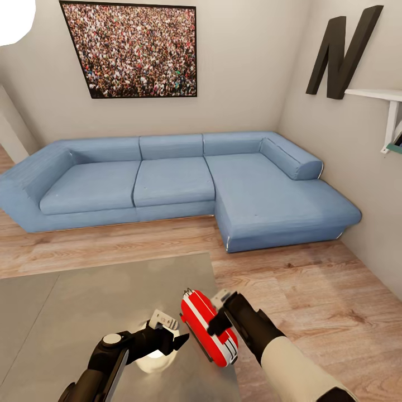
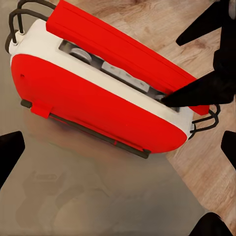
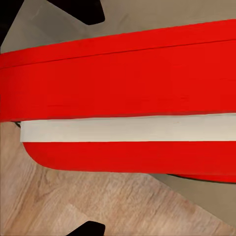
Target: Turn on the radio receiver that's on the table in the living room.
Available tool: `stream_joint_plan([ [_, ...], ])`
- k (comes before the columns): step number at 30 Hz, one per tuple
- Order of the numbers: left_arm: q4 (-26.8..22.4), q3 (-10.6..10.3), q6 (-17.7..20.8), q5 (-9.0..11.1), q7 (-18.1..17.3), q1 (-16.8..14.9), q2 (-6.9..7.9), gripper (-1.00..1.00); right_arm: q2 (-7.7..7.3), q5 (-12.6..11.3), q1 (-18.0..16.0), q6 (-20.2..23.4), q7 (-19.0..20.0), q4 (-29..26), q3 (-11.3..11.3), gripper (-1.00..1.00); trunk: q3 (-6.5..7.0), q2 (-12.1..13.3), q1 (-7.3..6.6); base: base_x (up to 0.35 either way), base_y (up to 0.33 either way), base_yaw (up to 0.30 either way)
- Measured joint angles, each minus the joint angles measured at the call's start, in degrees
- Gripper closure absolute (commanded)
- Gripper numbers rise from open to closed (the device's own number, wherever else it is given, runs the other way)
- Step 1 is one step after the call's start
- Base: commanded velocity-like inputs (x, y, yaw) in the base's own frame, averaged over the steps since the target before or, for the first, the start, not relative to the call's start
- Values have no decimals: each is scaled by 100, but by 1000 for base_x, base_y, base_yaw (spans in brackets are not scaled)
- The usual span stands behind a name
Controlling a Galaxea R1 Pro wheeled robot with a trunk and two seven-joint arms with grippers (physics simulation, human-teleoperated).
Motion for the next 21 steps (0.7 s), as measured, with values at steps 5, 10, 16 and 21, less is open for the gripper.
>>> stream_joint_plan([
  [5,0,2,0,-1,0,0,0,-100,0,-11,-43,-127,-7,184,-7,-100,0,0,0,0,0,0],
  [10,0,0,0,1,0,0,0,-100,0,-24,-52,-207,-8,229,-17,-100,0,0,0,0,0,0],
  [16,0,0,0,-4,0,0,0,-100,0,-27,-53,-291,-11,277,-19,-100,0,0,0,0,0,0],
  [21,0,0,0,-3,0,0,0,-100,0,-34,-54,-474,-30,517,-27,-100,0,0,0,0,0,0],
])
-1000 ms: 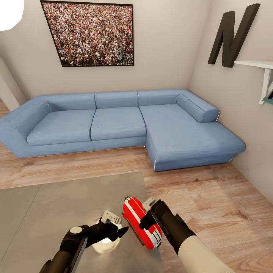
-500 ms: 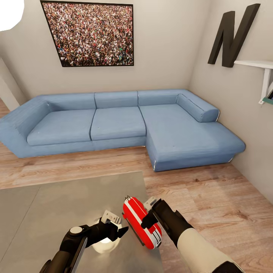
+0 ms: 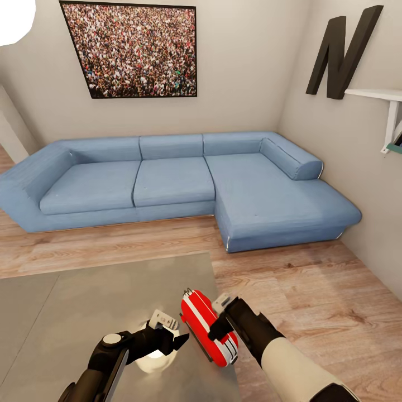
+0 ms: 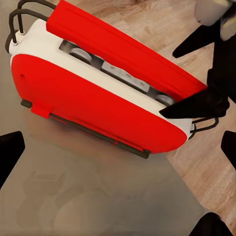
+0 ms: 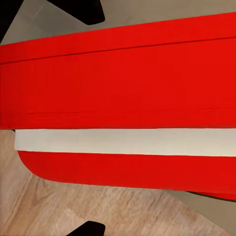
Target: Turn on the radio receiver that's on the table in the living room.
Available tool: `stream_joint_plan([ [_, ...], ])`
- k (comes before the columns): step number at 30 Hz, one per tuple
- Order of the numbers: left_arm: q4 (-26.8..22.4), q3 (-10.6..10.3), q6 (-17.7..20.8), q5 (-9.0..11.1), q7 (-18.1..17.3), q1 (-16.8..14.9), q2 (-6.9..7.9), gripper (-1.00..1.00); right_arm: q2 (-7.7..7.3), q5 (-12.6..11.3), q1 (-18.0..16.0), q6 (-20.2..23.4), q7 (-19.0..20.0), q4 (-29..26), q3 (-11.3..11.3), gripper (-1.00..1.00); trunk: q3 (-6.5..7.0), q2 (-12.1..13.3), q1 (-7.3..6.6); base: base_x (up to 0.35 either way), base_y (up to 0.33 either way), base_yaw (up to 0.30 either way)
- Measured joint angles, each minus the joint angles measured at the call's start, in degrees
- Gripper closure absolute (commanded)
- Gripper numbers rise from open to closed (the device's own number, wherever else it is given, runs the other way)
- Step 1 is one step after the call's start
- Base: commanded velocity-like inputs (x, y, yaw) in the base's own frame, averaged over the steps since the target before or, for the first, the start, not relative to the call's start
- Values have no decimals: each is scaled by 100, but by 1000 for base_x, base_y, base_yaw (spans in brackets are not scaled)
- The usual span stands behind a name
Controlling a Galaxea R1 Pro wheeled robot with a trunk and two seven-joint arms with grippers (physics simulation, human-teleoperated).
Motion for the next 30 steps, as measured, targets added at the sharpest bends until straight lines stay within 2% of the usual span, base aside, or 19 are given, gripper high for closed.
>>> stream_joint_plan([
  [11,0,0,0,1,0,0,-7,-100,0,-7,0,-194,-5,208,-17,-100,0,0,0,0,0,0],
  [23,1,1,0,-1,0,0,-8,-100,0,-10,0,-219,-60,234,-31,-100,0,0,0,0,0,0],
  [24,2,2,0,-1,0,0,-9,-100,0,-10,0,-219,-62,235,-33,100,0,0,0,0,0,0],
  [30,1,2,0,-1,0,0,-9,-100,-1,33,-1,-257,-63,304,-36,100,0,0,0,0,0,0],
])
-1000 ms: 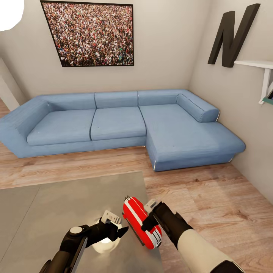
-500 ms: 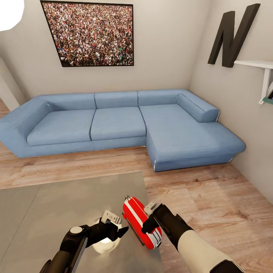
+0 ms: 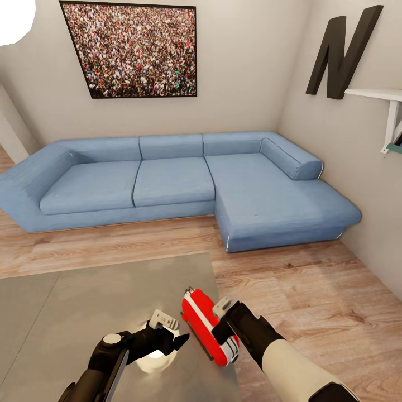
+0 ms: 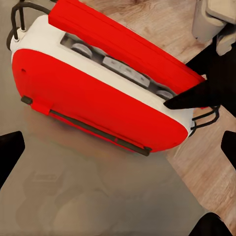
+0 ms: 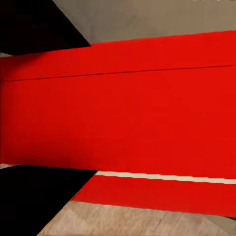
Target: Turn on the radio receiver that's on the table in the living room.
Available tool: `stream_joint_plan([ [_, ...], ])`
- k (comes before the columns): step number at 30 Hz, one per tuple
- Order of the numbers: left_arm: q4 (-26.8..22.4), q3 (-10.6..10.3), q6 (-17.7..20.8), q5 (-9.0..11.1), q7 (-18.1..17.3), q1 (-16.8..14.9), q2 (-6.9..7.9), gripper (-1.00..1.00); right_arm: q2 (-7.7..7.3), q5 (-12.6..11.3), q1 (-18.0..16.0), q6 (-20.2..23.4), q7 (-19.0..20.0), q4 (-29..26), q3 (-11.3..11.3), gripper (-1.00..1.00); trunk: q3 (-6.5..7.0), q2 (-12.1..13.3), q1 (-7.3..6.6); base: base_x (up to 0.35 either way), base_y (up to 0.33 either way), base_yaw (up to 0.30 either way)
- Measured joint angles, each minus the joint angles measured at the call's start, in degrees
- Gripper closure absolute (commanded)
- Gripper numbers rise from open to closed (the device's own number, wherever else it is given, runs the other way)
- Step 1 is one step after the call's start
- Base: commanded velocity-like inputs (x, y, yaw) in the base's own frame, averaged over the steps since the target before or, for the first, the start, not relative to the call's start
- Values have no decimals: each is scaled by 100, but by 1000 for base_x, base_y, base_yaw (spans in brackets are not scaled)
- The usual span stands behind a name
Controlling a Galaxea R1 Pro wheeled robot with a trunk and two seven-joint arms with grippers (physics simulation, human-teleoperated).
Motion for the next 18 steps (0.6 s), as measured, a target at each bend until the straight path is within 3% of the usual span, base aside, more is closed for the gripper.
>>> stream_joint_plan([
  [13,0,-2,0,0,0,0,0,-100,0,-42,0,-87,-107,-83,-1,100,0,0,0,0,0,0],
  [18,0,-2,0,0,0,0,0,-100,1,-54,-1,-3,-33,-882,-15,100,0,0,0,0,0,0],
])
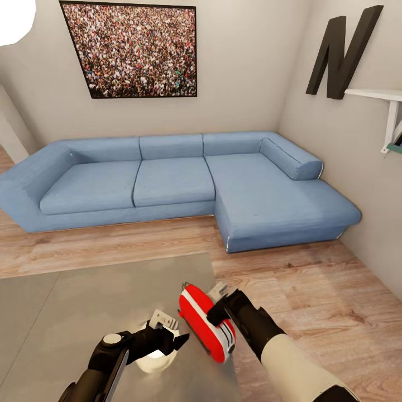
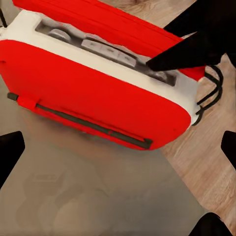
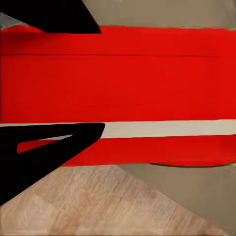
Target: Turn on the radio receiver that's on the table in the living room.
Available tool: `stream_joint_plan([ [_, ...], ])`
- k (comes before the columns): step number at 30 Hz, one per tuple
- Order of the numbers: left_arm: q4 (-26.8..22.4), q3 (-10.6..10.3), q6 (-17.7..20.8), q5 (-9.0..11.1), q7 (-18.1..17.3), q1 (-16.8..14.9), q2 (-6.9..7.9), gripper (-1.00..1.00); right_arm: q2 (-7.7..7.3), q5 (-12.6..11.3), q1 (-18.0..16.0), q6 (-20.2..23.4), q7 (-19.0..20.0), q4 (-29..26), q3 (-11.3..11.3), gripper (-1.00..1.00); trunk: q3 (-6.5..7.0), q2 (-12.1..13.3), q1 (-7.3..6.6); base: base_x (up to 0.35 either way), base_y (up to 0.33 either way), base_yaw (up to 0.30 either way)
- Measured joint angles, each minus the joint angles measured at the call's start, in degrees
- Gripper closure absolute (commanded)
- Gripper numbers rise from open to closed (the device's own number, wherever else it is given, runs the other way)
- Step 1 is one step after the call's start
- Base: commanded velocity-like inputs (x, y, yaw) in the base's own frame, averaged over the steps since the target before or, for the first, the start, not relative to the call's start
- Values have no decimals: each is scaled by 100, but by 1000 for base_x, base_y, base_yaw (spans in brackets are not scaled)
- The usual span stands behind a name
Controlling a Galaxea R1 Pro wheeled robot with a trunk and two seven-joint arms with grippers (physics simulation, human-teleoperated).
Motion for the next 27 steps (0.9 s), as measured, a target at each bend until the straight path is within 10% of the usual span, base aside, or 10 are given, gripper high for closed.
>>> stream_joint_plan([
  [6,0,-1,0,0,0,0,0,-100,0,-47,-1,544,204,-1487,13,100,0,0,0,0,0,0],
  [27,-1,0,0,0,0,0,0,-100,-8,8,2,899,612,-2073,17,100,-1,0,0,0,0,0],
])
